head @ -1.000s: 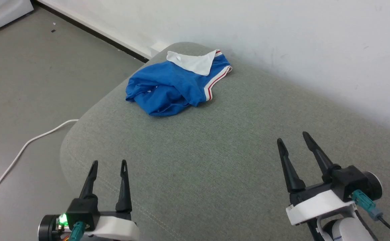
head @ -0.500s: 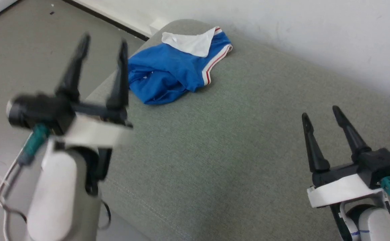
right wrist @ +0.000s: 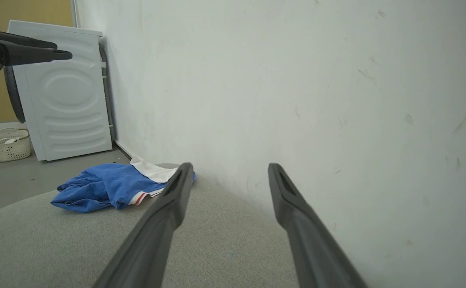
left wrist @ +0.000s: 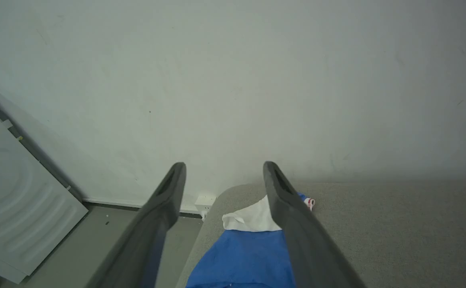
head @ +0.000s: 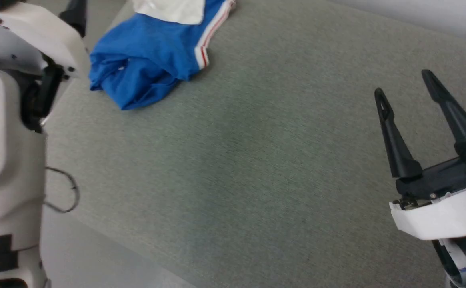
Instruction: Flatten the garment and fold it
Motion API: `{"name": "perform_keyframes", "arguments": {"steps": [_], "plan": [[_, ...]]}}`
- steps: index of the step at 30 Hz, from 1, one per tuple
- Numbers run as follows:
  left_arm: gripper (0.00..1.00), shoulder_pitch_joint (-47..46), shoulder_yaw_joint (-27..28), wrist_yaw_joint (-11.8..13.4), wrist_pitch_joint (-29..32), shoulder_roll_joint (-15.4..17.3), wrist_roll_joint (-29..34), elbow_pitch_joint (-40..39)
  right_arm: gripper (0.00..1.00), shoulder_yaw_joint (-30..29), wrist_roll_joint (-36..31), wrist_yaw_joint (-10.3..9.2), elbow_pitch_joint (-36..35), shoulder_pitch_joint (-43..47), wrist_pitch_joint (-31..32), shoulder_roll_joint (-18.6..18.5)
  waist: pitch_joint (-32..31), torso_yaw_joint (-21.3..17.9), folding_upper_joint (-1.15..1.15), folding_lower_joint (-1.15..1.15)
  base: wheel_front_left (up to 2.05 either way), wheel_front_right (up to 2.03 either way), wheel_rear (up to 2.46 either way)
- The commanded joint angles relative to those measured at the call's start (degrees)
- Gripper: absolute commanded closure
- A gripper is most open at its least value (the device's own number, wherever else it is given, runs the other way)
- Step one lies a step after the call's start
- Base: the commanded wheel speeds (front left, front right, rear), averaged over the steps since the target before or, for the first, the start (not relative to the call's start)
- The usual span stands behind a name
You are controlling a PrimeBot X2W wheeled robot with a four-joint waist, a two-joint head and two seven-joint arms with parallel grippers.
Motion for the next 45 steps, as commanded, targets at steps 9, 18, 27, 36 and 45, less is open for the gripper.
{"name": "perform_keyframes", "arguments": {"steps": [9, 18, 27, 36, 45], "plan": [[0.0, -2.6, 0.8, -0.5, 6.4, 4.0, -2.4, 6.9, 0.0, -0.9, 1.0, -0.11, -9.3, -4.2, 5.0, -2.9, 13.9, -11.6, 0.0, -0.02, 0.0, 0.0, 0.0], [0.0, -1.7, -1.1, 1.7, 12.4, 3.8, -2.1, 13.2, 0.0, -3.0, 2.7, -0.11, -12.9, -4.5, 7.7, -5.1, 19.2, -12.8, 0.0, -0.02, 0.0, 0.0, 0.0], [0.14, 0.8, -1.1, 7.6, 13.4, 4.7, 0.3, 19.4, 0.0, -3.3, 3.4, -0.11, -13.6, -4.3, 8.5, -6.0, 19.2, -14.1, 0.0, -0.02, 0.0, 0.0, 0.0], [1.0, -1.3, -1.6, 6.2, 10.8, 6.0, 0.0, 20.3, 0.0, -2.9, 4.0, -0.11, -12.4, -4.5, 7.6, -5.0, 16.4, -14.1, 0.0, -0.02, 0.0, 0.0, 0.0], [1.0, -5.3, -2.6, 4.2, 7.7, 10.2, 1.7, 16.1, 0.0, -2.0, 4.9, -0.11, -5.7, -3.5, 1.6, 0.2, 5.8, -15.6, 0.0, -0.02, 0.0, 0.0, 0.0]]}}
